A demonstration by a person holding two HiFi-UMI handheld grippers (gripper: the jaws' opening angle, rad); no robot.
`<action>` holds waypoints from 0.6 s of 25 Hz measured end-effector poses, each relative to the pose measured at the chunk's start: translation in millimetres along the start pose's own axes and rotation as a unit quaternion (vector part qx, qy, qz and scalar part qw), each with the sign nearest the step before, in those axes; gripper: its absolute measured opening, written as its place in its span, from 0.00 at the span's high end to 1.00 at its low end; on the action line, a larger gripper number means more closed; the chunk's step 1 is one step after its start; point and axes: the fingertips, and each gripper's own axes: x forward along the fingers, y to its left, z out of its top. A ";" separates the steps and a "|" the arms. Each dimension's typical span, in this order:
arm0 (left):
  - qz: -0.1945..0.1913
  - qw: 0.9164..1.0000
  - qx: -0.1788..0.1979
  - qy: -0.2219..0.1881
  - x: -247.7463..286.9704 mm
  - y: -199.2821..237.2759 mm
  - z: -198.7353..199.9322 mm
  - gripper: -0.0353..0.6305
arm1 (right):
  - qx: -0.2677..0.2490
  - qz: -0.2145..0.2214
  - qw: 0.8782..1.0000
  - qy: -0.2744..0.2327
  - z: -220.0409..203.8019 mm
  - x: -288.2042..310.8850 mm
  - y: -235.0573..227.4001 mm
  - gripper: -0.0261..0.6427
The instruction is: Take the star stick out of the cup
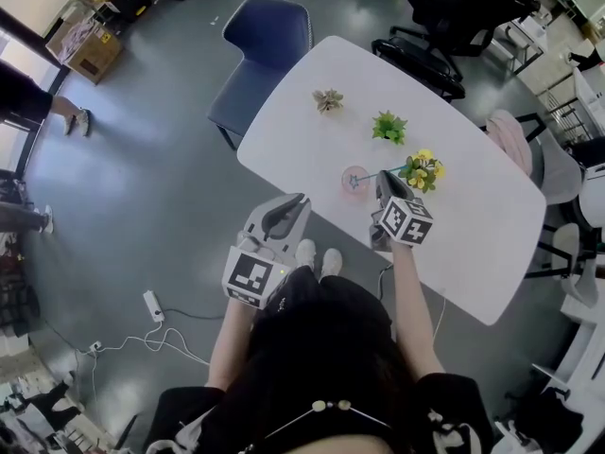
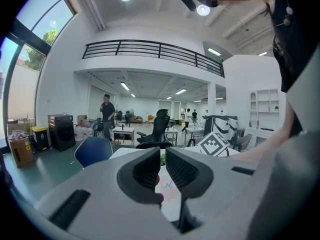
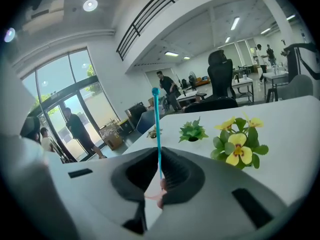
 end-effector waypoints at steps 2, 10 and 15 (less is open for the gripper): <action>-0.001 1.000 0.001 -0.002 1.6 -0.9 1.4 0.90 | -0.021 0.007 1.000 -0.009 8.8 -5.8 8.1 0.93; -0.002 1.000 -0.009 -0.010 9.0 -4.2 8.8 0.90 | -0.088 0.019 0.994 -0.057 43.3 -42.0 37.4 0.93; 0.007 0.999 -0.034 -0.022 10.2 -2.3 21.9 0.90 | -0.143 0.014 0.986 -0.087 66.5 -73.7 59.2 0.93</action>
